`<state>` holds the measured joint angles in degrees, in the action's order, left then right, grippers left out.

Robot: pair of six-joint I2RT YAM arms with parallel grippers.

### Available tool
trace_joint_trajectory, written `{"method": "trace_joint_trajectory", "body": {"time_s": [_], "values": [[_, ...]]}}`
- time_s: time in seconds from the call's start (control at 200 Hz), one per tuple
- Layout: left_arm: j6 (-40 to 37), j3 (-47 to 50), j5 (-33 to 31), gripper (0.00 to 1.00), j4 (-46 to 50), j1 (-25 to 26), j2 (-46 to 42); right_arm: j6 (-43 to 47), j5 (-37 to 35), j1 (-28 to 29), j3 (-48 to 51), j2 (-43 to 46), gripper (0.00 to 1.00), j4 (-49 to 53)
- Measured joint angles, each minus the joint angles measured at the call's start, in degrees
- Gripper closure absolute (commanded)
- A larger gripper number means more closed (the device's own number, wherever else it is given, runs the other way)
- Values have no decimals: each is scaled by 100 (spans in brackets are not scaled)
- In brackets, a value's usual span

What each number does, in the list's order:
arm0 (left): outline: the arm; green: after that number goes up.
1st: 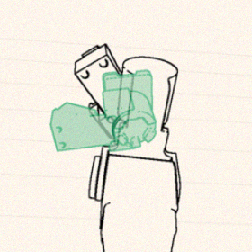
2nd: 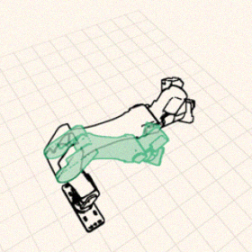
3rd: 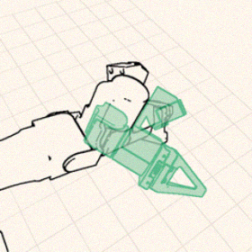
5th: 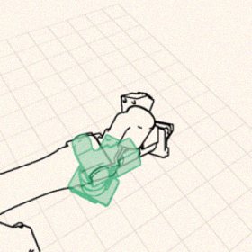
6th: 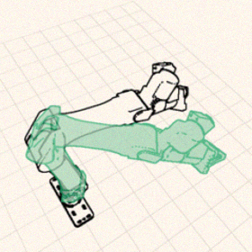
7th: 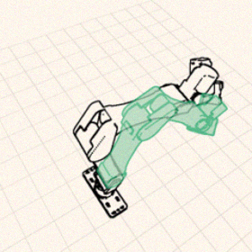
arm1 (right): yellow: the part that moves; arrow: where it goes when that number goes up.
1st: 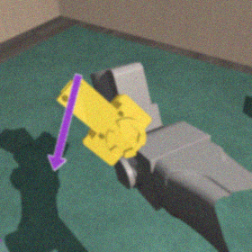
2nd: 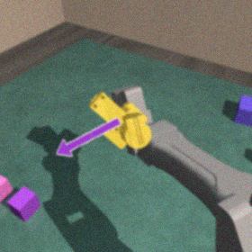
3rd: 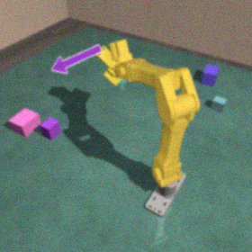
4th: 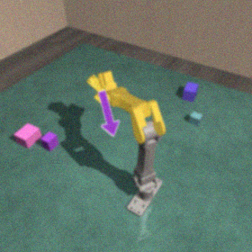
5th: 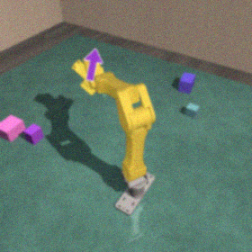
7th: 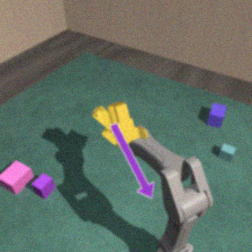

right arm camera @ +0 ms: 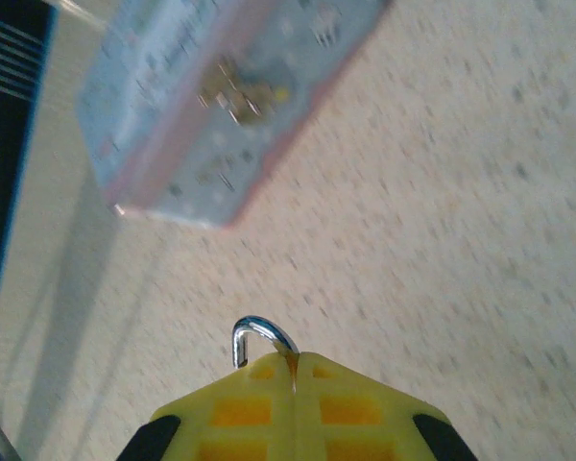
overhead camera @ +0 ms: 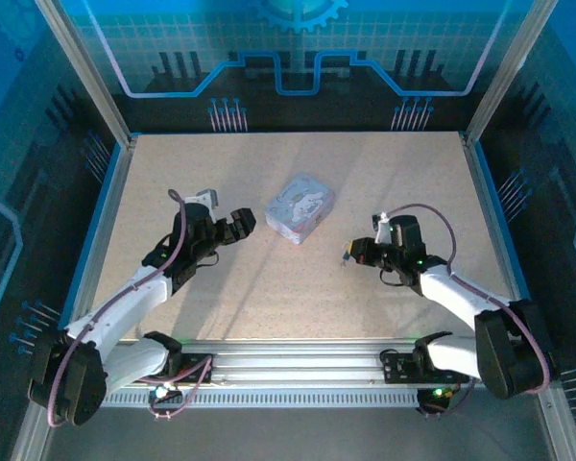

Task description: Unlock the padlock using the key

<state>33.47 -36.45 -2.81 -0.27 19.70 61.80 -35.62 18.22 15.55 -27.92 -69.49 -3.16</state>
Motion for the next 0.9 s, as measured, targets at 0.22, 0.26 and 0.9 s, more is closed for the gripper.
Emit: {"method": "trace_joint_trajectory", "body": {"time_s": [0.22, 0.26, 0.9], "values": [[-7, 11, -50, 1, 4, -44, 7, 461, 70, 9, -251, -730, 94, 1008], [-7, 11, -50, 1, 7, -44, 11, 501, 98, 17, -323, -922, 89, 1025], [-225, 26, -413, 1, 131, -483, -28, 1392, -918, -413, -1045, 50, 14, 1558]]}}
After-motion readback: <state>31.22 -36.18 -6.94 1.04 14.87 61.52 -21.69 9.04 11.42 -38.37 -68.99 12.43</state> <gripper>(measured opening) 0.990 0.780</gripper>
